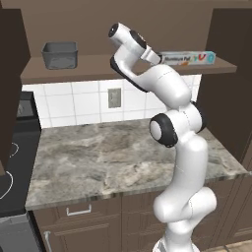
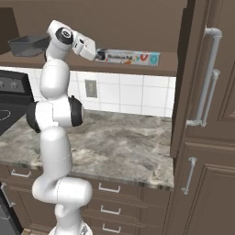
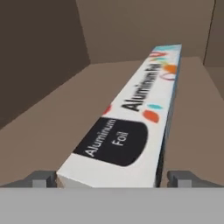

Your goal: Retrieve the tupperware and aluminum foil from the cabinet and place them on the dining counter near the plate with garlic and bell pepper to prepare for storing leftovers.

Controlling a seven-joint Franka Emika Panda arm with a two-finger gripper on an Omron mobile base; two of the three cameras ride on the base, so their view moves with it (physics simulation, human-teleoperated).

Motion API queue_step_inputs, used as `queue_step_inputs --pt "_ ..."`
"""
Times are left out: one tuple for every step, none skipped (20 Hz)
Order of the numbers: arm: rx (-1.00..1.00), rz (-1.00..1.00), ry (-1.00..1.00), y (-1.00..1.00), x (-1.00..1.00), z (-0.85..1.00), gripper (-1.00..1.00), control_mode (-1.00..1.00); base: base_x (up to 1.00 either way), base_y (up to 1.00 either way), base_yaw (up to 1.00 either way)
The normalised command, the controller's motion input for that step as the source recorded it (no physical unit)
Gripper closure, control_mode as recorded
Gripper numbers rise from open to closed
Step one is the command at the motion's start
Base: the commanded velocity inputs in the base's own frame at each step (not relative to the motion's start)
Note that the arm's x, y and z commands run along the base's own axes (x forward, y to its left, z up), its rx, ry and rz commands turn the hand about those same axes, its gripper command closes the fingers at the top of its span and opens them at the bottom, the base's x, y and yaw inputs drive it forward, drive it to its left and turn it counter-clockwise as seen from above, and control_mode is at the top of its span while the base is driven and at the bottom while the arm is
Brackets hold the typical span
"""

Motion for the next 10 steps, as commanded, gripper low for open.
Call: queue_step_inputs --pt "0.0 -0.2 -0.31 -0.43 0.0 -0.16 -1.0 -1.0 0.0 0.0 0.0" --pt "0.0 -0.21 -0.3 -0.45 0.0 -0.21 -1.0 -1.0 0.0 0.0 0.0" --pt "0.0 -0.21 -0.3 -0.46 0.0 -0.26 -1.0 -1.0 0.0 0.0 0.0" --pt "0.0 -0.21 -0.29 -0.48 0.0 -0.3 -1.0 -1.0 0.0 0.0 0.0" --pt "0.0 -0.21 -0.26 -0.55 0.0 -0.34 -1.0 -1.0 0.0 0.0 0.0" --pt "0.0 -0.21 -0.23 -0.58 0.0 -0.36 -1.0 -1.0 0.0 0.0 0.0" --pt "0.0 -0.21 -0.19 -0.6 0.0 -0.34 -1.0 -1.0 0.0 0.0 0.0" --pt "0.0 -0.2 -0.15 -0.6 0.0 -0.34 -1.0 -1.0 0.0 0.0 0.0" --pt "0.0 -0.19 -0.12 -0.61 0.0 -0.31 -1.0 -1.0 0.0 0.0 0.0" --pt "0.0 -0.17 -0.06 -0.6 0.0 -0.3 1.0 -1.0 0.0 0.0 0.0"
